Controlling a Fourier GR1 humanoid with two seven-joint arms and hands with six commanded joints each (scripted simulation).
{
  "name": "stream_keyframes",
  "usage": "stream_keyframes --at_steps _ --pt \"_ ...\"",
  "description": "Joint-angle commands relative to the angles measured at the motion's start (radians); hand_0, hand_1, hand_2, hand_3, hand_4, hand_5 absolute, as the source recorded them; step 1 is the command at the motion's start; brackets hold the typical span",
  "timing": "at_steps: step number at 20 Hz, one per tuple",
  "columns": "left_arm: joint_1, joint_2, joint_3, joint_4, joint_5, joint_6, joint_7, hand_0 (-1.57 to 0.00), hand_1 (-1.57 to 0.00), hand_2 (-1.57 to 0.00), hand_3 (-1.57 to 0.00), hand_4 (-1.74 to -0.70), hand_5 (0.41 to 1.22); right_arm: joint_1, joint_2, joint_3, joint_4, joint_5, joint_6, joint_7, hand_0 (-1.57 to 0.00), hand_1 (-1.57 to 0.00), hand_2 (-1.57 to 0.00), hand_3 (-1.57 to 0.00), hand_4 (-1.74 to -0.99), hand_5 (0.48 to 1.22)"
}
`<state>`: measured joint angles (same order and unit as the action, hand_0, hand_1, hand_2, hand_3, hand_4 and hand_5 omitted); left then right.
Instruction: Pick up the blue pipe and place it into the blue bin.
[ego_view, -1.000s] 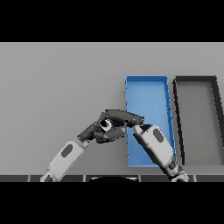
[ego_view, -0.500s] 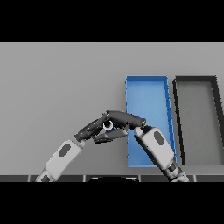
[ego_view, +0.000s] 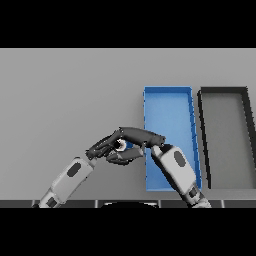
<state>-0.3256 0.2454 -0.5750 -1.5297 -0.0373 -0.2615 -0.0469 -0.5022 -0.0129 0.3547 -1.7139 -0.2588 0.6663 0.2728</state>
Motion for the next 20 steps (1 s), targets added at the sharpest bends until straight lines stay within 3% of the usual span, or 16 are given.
stream_keyframes --at_steps 1,8,10,13,15,18,20 --pt "0.003 -0.002 0.0 -0.006 0.0 0.005 0.007 -0.08 -0.07 -0.07 -0.07 -0.89 0.664 -0.002 -0.001 -0.003 -0.003 -0.002 -0.004 0.01 -1.57 -1.57 -1.57 -1.57 -1.495 1.218" --pt "0.011 -0.012 0.012 -0.002 0.029 0.007 0.062 -0.02 -0.01 -0.01 -0.01 -0.9 0.562 0.0 0.024 -0.026 -0.002 -0.048 -0.012 0.047 -1.57 -1.57 -1.57 -1.57 -1.489 1.22" --pt "0.026 -0.001 0.012 -0.012 0.033 0.004 0.065 -0.01 -0.01 -0.01 -0.01 -0.9 0.548 -0.026 0.031 -0.046 -0.016 -0.149 -0.04 0.132 -1.57 -1.57 -1.57 -1.57 -1.491 1.221" --pt "0.039 -0.007 0.006 -0.019 0.038 0.005 0.091 0.0 0.0 0.0 0.0 -0.91 0.524 -0.079 -0.001 -0.095 -0.027 -0.288 -0.086 0.23 -1.57 -1.57 -1.57 -1.57 -1.613 1.221" --pt "0.026 -0.022 -0.002 -0.017 0.035 0.007 0.114 0.0 0.0 0.0 0.0 -0.92 0.507 -0.138 -0.022 -0.134 -0.05 -0.408 -0.164 0.312 -1.57 -1.57 -1.57 -1.57 -1.659 1.221" --pt "0.035 -0.018 -0.001 0.0 0.035 0.001 0.104 0.0 0.0 0.0 0.0 -0.92 0.503 -0.282 -0.104 -0.2 -0.041 -0.577 -0.297 0.328 -1.57 -1.57 -1.57 -1.57 -1.699 1.154" --pt "0.044 -0.017 -0.008 -0.024 0.033 0.005 0.109 0.0 0.0 0.0 0.0 -0.92 0.503 -0.388 -0.145 -0.259 0.0 -0.605 -0.329 0.287 -1.57 -1.57 -1.57 -1.57 -1.714 1.134"
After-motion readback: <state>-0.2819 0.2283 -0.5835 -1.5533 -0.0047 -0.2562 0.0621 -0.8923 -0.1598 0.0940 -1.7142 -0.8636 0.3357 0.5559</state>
